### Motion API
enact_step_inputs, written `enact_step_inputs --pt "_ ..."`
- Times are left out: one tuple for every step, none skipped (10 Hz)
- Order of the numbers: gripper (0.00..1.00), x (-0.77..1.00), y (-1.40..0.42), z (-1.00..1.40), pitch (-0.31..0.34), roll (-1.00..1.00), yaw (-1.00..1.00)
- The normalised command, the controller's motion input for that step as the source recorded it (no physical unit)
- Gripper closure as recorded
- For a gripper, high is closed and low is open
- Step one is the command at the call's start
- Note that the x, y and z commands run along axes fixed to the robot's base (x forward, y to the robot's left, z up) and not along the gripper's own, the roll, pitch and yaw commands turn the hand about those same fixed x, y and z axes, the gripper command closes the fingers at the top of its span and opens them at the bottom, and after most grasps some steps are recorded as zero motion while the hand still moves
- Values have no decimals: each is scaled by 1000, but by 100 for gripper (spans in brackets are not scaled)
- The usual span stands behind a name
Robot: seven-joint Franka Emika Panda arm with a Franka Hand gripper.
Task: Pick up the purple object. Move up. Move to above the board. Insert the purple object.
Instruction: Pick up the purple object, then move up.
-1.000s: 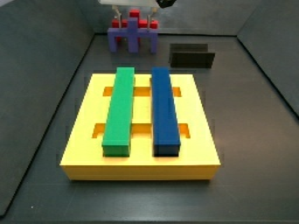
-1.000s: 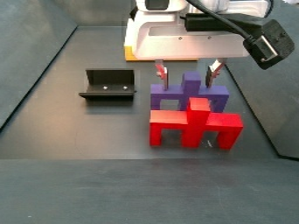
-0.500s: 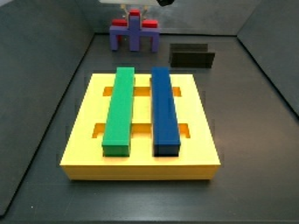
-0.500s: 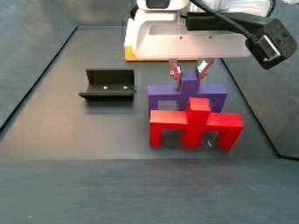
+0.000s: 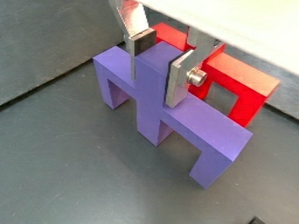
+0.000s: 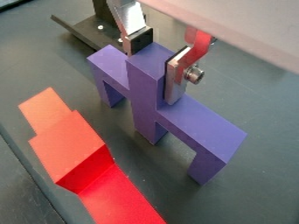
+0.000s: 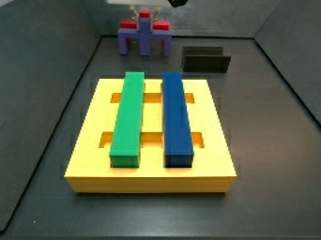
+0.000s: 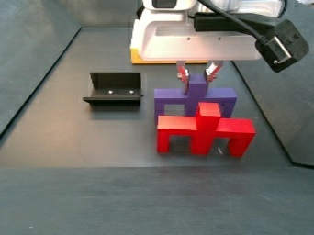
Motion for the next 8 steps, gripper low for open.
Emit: enact_step_inputs --pt "100 0 0 0 0 0 0" --pt "100 0 0 0 0 0 0" --pt "100 0 0 0 0 0 0" --pt "100 0 0 0 0 0 0" --pt "100 0 0 0 0 0 0" --pt "100 0 0 0 0 0 0" --pt "100 0 0 833 0 0 0" --pt "100 -20 25 801 -9 6 -48"
